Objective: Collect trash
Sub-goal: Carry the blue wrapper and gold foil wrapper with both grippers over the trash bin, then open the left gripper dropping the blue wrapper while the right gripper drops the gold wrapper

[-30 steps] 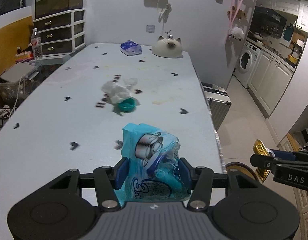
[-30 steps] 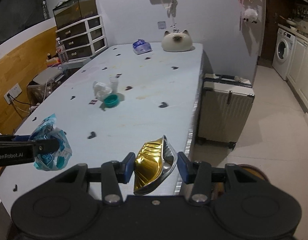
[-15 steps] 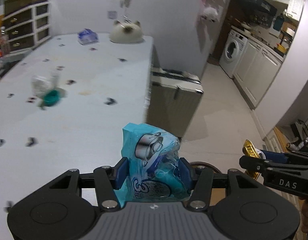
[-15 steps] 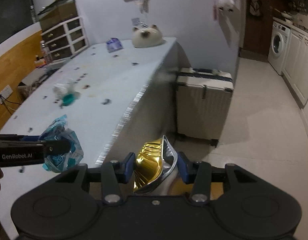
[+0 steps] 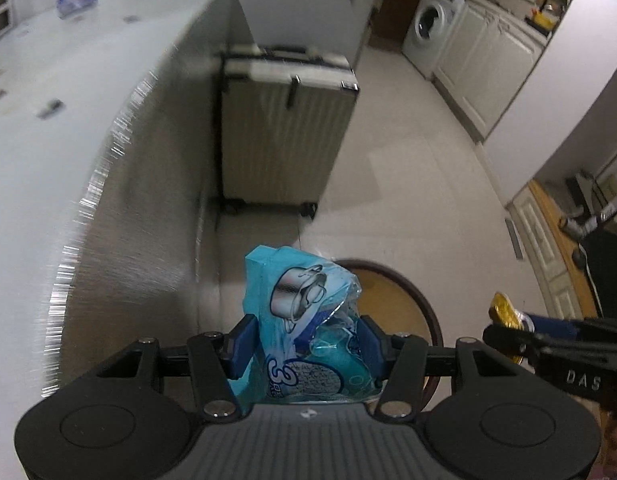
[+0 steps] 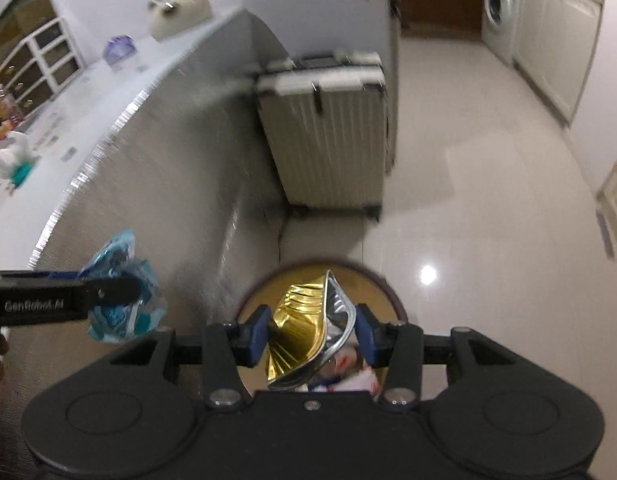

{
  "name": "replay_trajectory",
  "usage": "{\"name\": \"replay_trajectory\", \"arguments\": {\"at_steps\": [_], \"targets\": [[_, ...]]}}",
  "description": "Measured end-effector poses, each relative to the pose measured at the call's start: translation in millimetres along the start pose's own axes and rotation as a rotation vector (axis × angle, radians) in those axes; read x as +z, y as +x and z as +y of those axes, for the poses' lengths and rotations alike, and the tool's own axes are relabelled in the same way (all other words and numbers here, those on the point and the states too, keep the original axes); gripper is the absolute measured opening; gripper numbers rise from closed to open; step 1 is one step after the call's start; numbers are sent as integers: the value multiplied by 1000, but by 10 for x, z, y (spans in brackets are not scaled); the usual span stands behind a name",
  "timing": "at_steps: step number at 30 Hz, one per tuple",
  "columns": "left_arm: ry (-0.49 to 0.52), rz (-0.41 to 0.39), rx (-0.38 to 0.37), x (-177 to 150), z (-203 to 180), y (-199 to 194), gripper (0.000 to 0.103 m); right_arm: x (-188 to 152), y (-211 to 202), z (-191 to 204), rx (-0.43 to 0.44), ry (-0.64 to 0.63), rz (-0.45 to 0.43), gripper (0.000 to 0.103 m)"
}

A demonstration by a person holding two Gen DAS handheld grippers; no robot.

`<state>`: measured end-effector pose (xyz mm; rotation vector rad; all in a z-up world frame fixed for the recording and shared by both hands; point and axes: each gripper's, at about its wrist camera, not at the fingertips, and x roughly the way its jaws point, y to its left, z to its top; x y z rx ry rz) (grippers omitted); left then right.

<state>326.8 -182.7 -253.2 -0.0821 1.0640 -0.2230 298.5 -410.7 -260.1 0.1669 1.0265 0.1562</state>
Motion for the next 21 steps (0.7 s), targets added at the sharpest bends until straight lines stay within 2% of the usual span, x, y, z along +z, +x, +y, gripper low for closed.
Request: {"name": "replay_trajectory", "arguments": {"at_steps": [7, 13, 16, 17, 19, 21], "targets": [[7, 123, -86, -61, -95, 736, 55, -120, 499, -279, -5, 102, 65, 47], [75, 161, -121, 25, -229, 1321, 55, -107, 849, -465, -5, 183, 90, 47], [123, 203, -155, 99, -239, 1646, 63, -140, 985, -517, -10, 214, 108, 47], [136, 230, -159, 121, -242, 1738, 72, -151, 1025, -526, -12, 221, 112, 47], [169, 240, -129, 136, -253, 1828, 85, -164, 1120, -541, -13, 239, 123, 47], [194, 240, -116, 144, -253, 1839, 85, -178, 1191, -561, -1, 258, 125, 47]]}}
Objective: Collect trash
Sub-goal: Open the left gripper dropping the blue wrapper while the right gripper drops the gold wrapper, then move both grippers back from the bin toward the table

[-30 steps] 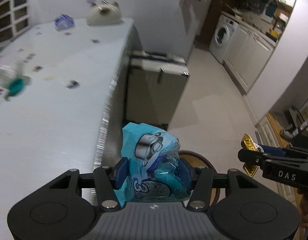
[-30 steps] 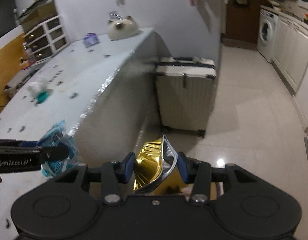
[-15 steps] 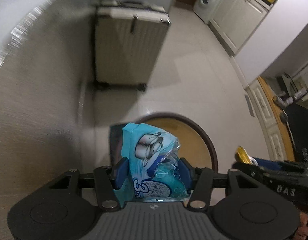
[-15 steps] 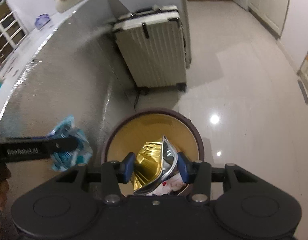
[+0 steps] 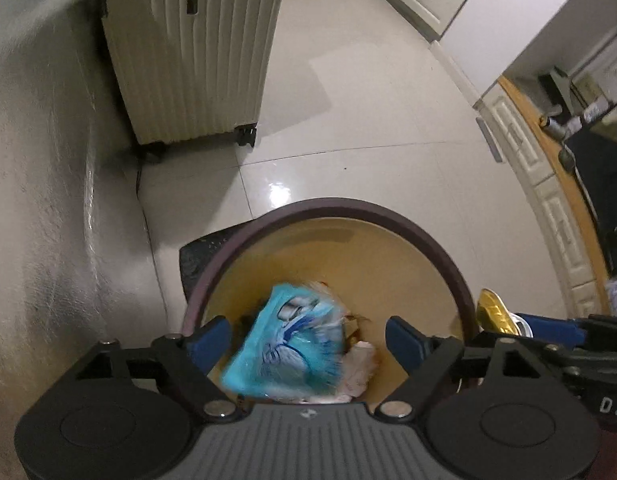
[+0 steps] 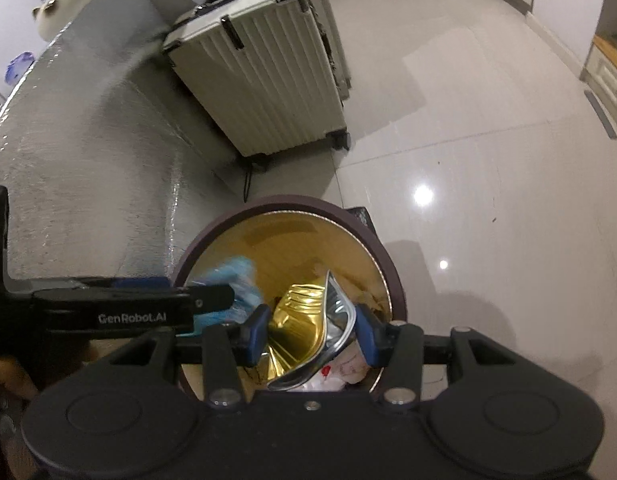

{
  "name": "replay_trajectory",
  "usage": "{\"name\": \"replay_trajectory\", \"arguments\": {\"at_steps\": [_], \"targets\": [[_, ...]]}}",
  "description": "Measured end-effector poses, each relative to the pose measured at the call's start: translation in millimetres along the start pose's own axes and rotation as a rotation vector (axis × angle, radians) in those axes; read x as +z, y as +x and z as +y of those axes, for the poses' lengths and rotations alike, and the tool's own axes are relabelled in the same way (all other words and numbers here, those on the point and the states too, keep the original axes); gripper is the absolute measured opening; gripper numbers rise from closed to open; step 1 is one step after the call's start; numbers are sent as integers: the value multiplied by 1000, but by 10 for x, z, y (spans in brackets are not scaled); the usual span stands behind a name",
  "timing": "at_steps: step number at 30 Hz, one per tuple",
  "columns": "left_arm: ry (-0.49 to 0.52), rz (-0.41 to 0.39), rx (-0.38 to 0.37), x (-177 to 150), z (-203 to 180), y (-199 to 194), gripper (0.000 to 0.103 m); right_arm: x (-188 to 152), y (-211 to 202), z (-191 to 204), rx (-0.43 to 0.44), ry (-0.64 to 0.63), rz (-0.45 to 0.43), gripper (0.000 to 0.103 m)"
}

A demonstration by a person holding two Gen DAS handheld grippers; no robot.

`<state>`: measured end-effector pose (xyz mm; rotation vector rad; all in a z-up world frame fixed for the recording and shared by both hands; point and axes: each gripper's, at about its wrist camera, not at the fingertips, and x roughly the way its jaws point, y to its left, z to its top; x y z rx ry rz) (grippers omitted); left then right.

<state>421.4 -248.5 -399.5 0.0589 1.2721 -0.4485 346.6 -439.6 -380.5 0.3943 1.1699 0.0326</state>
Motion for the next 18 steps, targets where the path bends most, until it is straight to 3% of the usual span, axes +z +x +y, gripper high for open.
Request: {"name": "replay_trajectory", "arguments": {"at_steps": [4, 6, 13, 18], "targets": [[-1, 30, 27, -51, 32, -17, 89, -39, 154, -76, 26, 39, 43, 51], [2, 43, 49, -95, 49, -35, 94, -40, 211, -82, 9, 38, 52, 70], [-56, 89, 94, -244, 135, -65, 103, -145, 246, -101, -4, -11, 108, 74], [-67, 100, 112, -313, 110, -154, 103, -240, 175, -114, -14, -31, 122, 87]]}}
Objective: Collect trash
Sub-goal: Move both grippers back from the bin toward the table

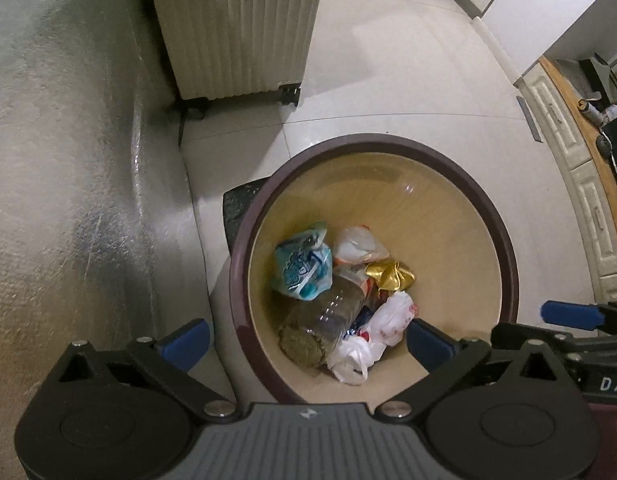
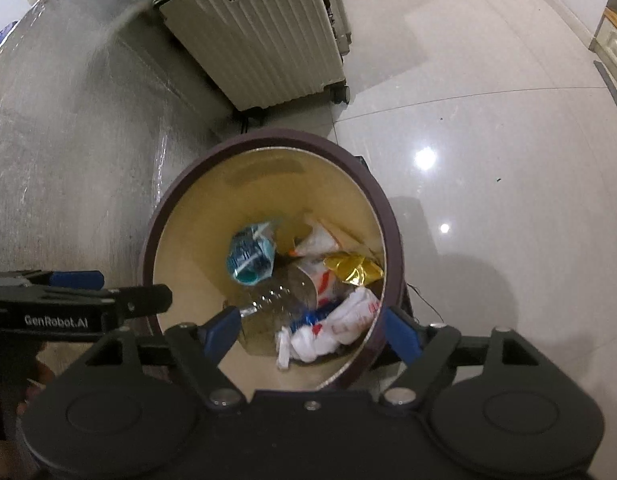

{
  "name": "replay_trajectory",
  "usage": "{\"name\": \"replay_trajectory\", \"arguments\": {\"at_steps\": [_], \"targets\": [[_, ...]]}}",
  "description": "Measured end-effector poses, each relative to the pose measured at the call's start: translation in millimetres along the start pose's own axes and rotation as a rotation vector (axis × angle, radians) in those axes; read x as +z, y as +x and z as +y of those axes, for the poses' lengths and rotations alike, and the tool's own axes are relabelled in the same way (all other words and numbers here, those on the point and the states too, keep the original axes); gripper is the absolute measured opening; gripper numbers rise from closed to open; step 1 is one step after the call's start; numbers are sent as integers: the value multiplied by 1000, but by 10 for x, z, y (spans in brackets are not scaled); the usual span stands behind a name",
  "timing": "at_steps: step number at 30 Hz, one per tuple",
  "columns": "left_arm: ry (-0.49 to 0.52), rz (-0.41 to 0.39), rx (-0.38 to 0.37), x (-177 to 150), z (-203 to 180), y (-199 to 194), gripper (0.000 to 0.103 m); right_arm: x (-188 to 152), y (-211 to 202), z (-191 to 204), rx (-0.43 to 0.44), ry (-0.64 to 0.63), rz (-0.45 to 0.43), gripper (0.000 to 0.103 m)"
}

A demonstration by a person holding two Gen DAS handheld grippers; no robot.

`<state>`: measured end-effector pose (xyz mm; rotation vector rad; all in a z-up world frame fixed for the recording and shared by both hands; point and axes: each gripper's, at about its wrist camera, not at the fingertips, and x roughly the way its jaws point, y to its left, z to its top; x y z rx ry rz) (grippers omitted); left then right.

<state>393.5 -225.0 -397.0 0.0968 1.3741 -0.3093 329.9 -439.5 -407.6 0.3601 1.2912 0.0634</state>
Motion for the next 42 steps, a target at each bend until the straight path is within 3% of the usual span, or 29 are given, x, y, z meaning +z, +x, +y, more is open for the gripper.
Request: {"name": "replay_trajectory", "arguments": {"at_steps": [3, 15, 42], "targets": [[2, -5, 23, -39, -23, -89, 103, -29, -91, 4, -12, -20, -28, 103], [-11, -65, 59, -111, -67, -627, 103, 16, -601, 39, -51, -59, -97, 103], [-95, -304, 104, -384, -78, -2455, 103, 64, -2139, 656, -36, -172, -243, 103]]}}
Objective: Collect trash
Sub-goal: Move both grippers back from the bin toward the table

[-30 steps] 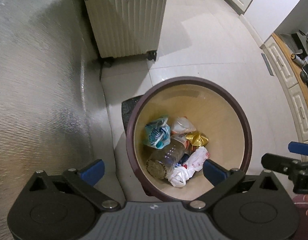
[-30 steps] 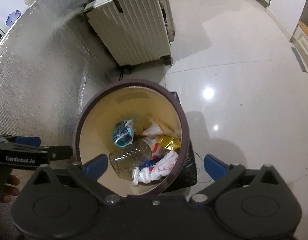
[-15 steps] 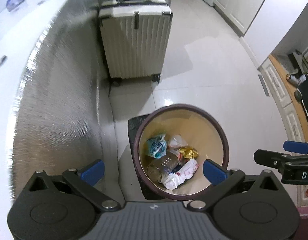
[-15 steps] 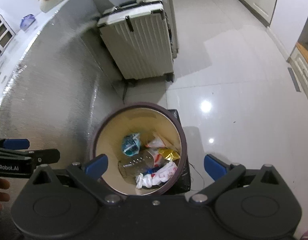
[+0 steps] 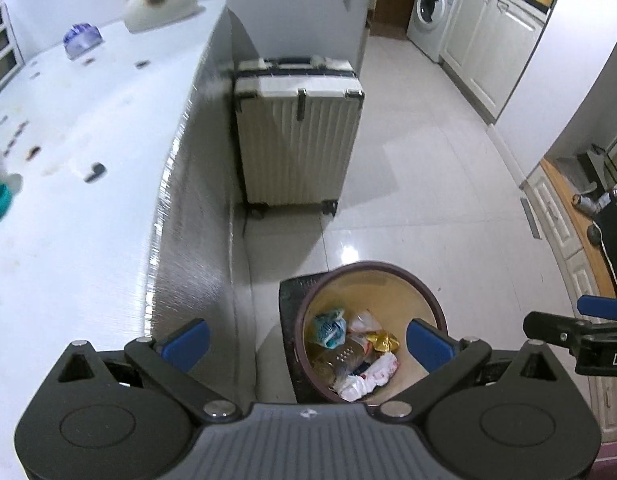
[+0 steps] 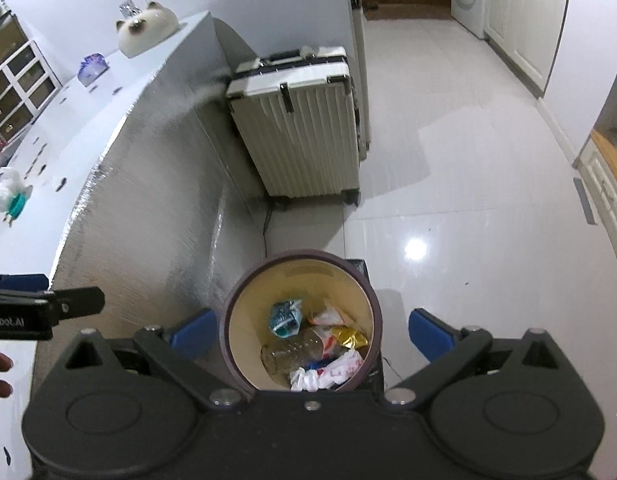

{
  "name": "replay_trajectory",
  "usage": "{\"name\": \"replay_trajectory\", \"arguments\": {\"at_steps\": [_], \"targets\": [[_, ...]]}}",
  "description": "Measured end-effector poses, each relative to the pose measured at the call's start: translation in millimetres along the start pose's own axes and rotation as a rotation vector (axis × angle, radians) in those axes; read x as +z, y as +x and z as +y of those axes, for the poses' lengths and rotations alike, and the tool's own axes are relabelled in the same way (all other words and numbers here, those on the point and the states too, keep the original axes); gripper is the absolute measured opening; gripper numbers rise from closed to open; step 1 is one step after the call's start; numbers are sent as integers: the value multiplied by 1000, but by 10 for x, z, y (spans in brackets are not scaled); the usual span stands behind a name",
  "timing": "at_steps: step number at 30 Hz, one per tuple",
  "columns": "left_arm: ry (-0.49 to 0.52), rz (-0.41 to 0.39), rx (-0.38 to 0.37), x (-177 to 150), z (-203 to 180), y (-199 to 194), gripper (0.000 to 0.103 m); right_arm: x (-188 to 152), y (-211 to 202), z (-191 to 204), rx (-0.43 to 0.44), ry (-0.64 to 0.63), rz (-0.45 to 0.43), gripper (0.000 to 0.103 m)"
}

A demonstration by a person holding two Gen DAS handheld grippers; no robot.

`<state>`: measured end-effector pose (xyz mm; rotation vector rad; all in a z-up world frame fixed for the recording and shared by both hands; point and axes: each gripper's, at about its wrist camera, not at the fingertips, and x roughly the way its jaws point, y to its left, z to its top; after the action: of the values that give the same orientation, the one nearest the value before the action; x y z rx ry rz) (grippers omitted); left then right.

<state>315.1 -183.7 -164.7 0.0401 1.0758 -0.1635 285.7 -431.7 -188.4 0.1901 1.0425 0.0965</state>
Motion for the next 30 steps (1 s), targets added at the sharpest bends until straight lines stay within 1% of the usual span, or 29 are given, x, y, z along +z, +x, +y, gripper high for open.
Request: {"name": "replay_trajectory", "arguments": {"at_steps": [6, 12, 18, 22, 26, 30], "targets": [[-2, -45, -2, 6, 82, -323, 103, 29, -299, 129, -1, -27, -51, 103], [-8, -109, -12, 17, 191, -640, 103, 85, -630, 286, -1, -40, -130, 103], [-24, -176, -18, -2, 383, -950, 103, 117, -895, 551, 2, -61, -199, 103], [-38, -226, -22, -31, 599, -1150, 103, 102, -1020, 807, -1, -73, -247, 103], [-49, -256, -14, -63, 873, -1335, 103, 94, -1104, 1115, 7, -70, -285, 103], [-72, -290, -2, -134, 1250, -1523, 103, 88, -1129, 1484, 14, -85, -308, 103]]}}
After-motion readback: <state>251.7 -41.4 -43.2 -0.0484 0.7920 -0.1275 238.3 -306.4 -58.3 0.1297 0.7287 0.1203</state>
